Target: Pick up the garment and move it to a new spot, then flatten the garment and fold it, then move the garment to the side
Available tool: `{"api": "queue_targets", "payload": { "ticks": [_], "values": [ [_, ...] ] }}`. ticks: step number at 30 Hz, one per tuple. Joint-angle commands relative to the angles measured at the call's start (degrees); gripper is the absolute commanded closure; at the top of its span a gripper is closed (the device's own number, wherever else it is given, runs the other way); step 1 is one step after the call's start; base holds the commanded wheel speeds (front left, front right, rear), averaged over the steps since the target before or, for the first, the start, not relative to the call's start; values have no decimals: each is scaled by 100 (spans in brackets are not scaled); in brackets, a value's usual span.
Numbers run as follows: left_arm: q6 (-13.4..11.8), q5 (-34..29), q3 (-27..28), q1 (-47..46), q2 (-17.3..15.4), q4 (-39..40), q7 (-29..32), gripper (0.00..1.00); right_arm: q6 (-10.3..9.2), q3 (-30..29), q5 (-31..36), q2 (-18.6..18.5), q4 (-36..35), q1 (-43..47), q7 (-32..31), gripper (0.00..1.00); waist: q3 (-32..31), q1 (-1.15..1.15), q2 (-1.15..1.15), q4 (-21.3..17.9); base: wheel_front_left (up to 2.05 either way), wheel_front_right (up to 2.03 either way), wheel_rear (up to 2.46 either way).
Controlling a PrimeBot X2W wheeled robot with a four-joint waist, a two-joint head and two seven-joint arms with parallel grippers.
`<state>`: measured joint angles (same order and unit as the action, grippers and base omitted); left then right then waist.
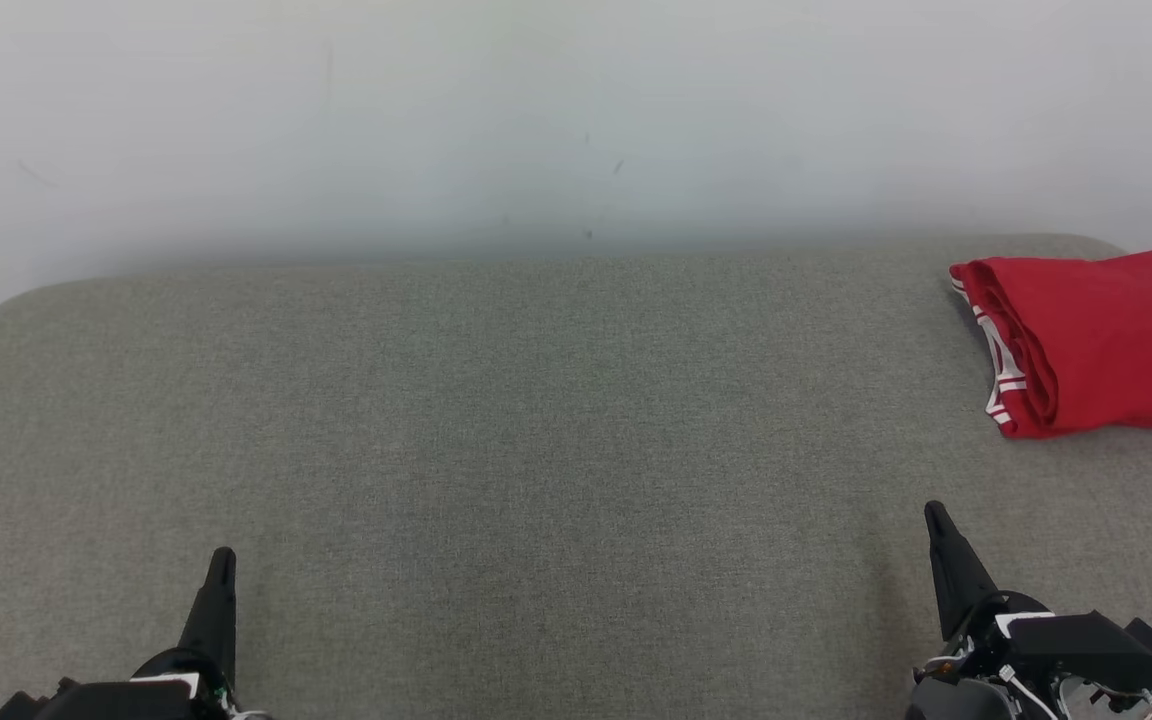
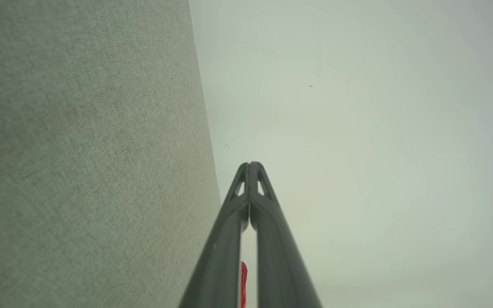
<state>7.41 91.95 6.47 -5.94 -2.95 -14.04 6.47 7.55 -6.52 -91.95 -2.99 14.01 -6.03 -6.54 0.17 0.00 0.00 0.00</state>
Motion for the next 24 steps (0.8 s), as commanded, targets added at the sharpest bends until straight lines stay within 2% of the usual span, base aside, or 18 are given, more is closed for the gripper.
{"api": "queue_targets", "payload": {
  "ticks": [1,24],
  "values": [
    [21,67,21,-65,18,-12,25,100,-12,-8,-57,22,4,-43,-21,100,1,0,0,0,0,0,0],
    [21,60,17,-61,16,-10,20,100,-12,-5,-50,21,5,-37,-20,100,1,0,0,0,0,0,0]
  ]
}}
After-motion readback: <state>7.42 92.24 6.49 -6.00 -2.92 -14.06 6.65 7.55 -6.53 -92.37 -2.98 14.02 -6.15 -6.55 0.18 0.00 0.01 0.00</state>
